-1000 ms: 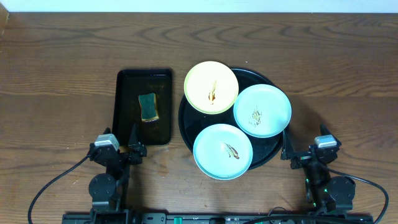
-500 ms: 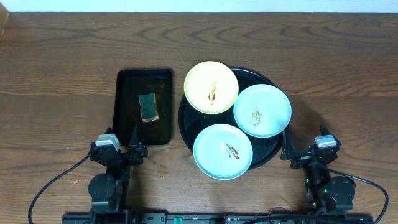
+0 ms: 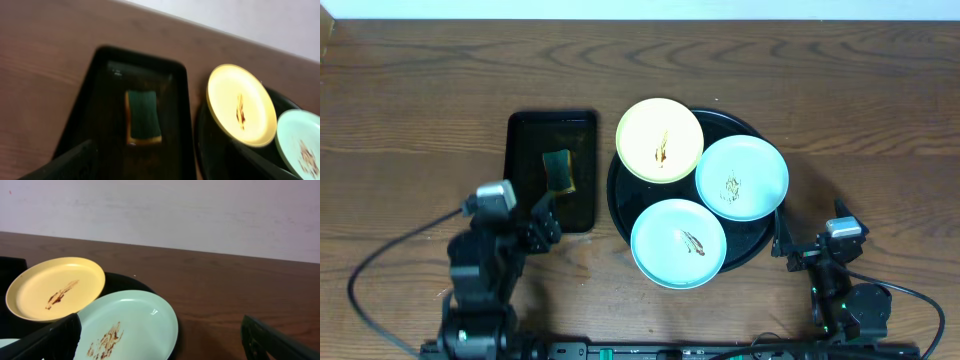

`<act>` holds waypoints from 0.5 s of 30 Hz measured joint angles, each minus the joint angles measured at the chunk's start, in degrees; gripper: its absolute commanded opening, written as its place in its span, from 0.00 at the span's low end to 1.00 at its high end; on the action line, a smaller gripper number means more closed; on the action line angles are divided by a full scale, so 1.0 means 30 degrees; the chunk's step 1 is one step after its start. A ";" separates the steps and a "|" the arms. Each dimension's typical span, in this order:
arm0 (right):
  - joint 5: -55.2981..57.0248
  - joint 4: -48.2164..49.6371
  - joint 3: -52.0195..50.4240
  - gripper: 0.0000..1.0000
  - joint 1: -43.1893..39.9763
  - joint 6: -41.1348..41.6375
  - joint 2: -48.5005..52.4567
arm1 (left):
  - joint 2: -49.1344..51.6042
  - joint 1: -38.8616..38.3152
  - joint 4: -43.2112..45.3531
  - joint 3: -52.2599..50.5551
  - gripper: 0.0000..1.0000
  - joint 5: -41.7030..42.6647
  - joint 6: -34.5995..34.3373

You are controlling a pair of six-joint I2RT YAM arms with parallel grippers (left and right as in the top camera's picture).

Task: Clean dirty plates on tray and stack at the side
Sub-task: 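Raise the left gripper over the sponge on the black tray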

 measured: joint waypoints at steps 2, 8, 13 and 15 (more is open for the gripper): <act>0.0007 0.0007 0.0000 0.99 0.0000 0.0000 0.0000 | 0.1807 0.0000 -0.1107 0.1282 0.81 0.0240 0.0007; 0.0007 0.0000 0.0000 0.99 0.0000 0.0000 0.0000 | 0.5610 0.0000 -0.1887 0.4000 0.81 0.0583 0.0007; 0.0007 0.0000 0.0000 0.99 0.0000 -0.0007 0.0000 | 0.6564 0.0000 -0.1923 0.4116 0.81 0.0583 0.0007; 0.0000 0.0000 0.0000 0.99 0.0000 -0.0007 0.0000 | 0.6805 0.0000 -0.2040 0.4116 0.81 0.0583 0.0007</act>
